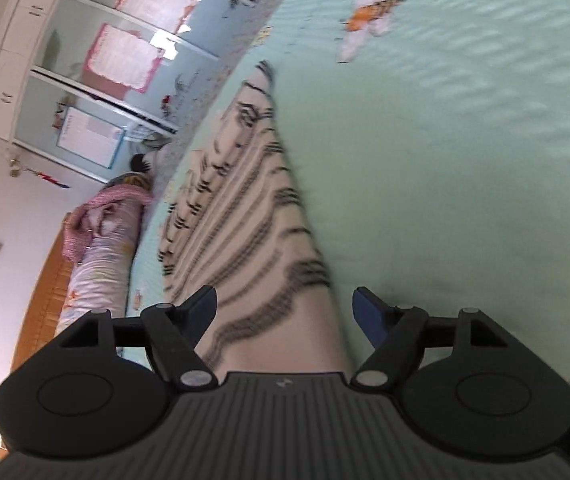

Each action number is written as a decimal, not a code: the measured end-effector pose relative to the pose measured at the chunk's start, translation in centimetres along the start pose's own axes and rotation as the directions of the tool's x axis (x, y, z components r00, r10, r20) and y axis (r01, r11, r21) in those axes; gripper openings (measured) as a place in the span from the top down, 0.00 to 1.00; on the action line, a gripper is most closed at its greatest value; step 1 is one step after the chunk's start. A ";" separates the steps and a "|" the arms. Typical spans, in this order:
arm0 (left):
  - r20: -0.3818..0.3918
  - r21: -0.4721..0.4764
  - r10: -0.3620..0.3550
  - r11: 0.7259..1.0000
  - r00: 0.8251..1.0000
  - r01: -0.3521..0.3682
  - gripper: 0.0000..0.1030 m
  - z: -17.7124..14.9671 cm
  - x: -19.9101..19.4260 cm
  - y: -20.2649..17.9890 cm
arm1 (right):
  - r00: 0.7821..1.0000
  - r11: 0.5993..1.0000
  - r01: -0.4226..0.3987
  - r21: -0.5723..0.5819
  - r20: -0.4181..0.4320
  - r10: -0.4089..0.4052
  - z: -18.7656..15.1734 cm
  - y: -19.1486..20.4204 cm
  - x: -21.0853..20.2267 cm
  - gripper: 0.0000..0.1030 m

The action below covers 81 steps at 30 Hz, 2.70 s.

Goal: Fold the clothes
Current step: 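Move the right gripper to the sweater hem and pinch it, then pinch the ribbed hem with the left gripper while the right gripper holds it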

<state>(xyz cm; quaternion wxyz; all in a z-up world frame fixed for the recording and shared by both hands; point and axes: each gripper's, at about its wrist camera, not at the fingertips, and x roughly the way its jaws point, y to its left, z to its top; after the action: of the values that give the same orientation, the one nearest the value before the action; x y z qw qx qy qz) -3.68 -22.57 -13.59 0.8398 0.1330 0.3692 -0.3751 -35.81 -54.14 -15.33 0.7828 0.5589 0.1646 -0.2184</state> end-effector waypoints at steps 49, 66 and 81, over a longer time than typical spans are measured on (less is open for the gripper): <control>-0.124 -0.265 -0.081 0.963 0.989 0.045 0.31 -2.0 1.4 3.4 | 0.998 0.998 -0.035 -0.051 -0.063 0.032 -2.6 0.5 2.8 0.20; -0.064 -0.575 -0.388 0.768 0.920 0.283 0.29 -2.1 2.9 6.8 | 0.993 0.997 -0.049 0.057 -0.107 0.055 -2.7 -1.2 3.2 0.56; -0.034 -0.683 -0.454 0.661 0.890 0.311 0.90 -3.8 3.9 7.6 | 0.989 0.999 -0.027 0.036 -0.147 0.032 -3.3 -0.8 3.8 0.88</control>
<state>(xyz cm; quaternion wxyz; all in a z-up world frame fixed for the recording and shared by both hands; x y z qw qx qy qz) 1.67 -17.54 -19.40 0.6911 -0.2162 0.5800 -0.3732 -33.02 -51.85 -18.90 0.7622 0.5889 0.2100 -0.1675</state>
